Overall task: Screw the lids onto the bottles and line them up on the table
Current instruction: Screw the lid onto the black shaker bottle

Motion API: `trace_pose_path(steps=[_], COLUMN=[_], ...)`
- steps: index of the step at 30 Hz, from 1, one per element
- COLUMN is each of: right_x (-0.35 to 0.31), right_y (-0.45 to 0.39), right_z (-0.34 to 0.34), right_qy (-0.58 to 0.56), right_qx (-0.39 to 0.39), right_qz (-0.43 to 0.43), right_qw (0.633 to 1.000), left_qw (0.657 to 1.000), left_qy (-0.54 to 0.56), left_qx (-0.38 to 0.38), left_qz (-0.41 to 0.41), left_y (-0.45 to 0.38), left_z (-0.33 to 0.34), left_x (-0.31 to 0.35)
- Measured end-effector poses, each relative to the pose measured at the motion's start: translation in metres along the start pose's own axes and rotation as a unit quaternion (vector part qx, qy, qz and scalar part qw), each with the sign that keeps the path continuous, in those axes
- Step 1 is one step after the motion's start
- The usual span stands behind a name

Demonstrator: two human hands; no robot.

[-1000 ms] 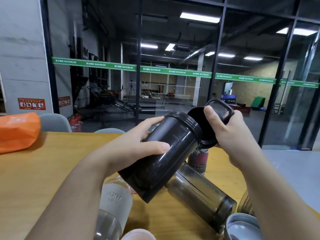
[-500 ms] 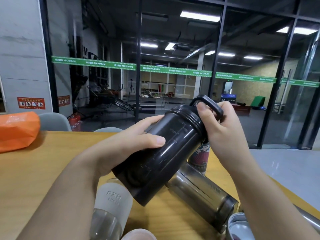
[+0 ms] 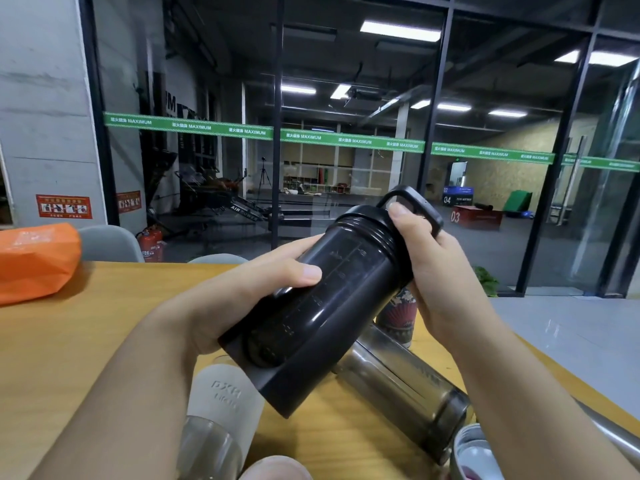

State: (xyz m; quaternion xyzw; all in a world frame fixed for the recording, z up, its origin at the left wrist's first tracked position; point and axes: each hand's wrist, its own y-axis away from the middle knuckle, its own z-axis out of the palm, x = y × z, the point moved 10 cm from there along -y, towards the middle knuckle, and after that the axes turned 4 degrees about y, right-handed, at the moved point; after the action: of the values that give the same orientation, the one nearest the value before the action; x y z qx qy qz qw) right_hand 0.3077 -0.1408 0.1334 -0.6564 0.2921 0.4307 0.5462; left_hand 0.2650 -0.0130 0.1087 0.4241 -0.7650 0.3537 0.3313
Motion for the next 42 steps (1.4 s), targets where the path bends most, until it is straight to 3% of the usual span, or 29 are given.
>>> trace_pose_path(steps=[4,10,15,18,22,27,34,42], right_x=[0.008,0.005,0.009,0.002,0.002,0.009,0.008,0.001], right_y=[0.003,0.008,0.009,0.012,0.012,0.009,0.005,0.013], right_z=[0.016,0.023,0.023,0.01,-0.003,0.005,0.002,0.011], right_qy=[-0.024,-0.026,0.087,0.092,0.066,0.15,0.142,0.081], right_qx=[-0.056,-0.103,-0.199,-0.237,-0.239,-0.223,-0.228,-0.324], right_qz=[0.032,0.036,0.05,0.064,0.102,0.079,0.033,-0.015], right_qw=[0.998,0.994,0.975,0.965,0.963,0.96,0.963,0.942], left_qw=[0.994,0.991,0.981,0.965,0.934,0.915,0.94,0.988], left_qy=[0.109,0.09,-0.064,-0.168,-0.292,-0.36,-0.298,-0.123], left_qx=[0.015,0.078,0.169,0.2,0.207,0.179,0.165,0.083], left_qz=[-0.022,-0.065,-0.066,-0.037,0.011,0.024,-0.026,-0.033], left_y=[0.012,0.017,0.02,0.025,0.025,0.013,0.014,0.021], left_z=[0.013,0.01,-0.009,-0.015,-0.005,0.013,0.009,0.012], left_x=[0.009,-0.002,0.011,0.029,0.049,0.046,0.033,0.036])
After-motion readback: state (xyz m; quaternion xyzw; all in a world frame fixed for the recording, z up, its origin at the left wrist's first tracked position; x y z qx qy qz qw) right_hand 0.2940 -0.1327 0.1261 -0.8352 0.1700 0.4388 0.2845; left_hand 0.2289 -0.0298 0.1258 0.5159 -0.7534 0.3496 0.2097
